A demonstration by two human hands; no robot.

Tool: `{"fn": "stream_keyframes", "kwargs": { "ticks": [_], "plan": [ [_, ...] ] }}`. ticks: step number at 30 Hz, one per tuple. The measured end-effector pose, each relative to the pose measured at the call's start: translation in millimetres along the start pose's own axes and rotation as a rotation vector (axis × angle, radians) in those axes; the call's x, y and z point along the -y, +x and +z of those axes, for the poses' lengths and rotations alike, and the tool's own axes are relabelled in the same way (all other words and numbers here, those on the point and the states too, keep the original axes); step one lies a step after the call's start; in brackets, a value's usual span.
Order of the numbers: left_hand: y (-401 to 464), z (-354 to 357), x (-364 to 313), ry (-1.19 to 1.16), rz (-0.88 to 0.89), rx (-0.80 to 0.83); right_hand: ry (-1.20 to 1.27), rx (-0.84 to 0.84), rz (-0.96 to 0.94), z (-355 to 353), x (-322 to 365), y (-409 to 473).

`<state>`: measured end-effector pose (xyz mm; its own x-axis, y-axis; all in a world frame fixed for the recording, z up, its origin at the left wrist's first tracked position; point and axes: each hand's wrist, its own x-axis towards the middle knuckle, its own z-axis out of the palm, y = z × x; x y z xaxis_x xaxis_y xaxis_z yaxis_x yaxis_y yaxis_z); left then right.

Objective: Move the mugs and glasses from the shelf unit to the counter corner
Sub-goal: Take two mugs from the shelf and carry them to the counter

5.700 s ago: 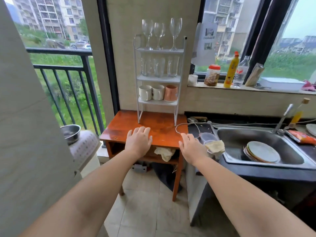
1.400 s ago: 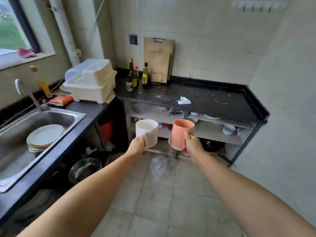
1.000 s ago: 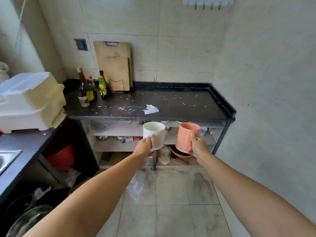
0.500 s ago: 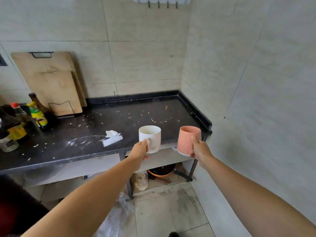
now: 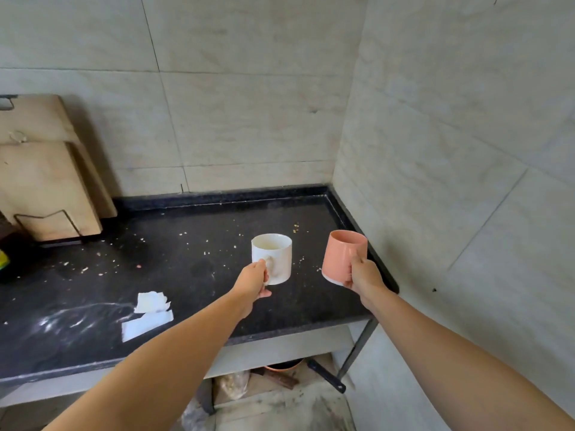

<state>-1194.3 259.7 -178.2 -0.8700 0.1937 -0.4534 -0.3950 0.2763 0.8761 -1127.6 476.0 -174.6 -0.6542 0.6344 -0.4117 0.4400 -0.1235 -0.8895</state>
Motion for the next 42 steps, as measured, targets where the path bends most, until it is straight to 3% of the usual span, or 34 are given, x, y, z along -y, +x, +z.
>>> {"fn": "stream_keyframes", "kwargs": {
  "ticks": [20, 32, 42],
  "plan": [
    [279.2, 55.3, -86.8, 0.084, -0.185, 0.119, 0.005, 0.037, 0.117, 87.3, 61.8, 251.4],
    [371.1, 107.1, -95.2, -0.024, -0.077, 0.007, -0.033, 0.030, 0.032, 129.1, 73.8, 369.9],
    [403.9, 126.9, -79.9, -0.078, -0.056, -0.038, -0.059, 0.004, -0.063, 139.2, 52.0, 393.4]
  ]
}}
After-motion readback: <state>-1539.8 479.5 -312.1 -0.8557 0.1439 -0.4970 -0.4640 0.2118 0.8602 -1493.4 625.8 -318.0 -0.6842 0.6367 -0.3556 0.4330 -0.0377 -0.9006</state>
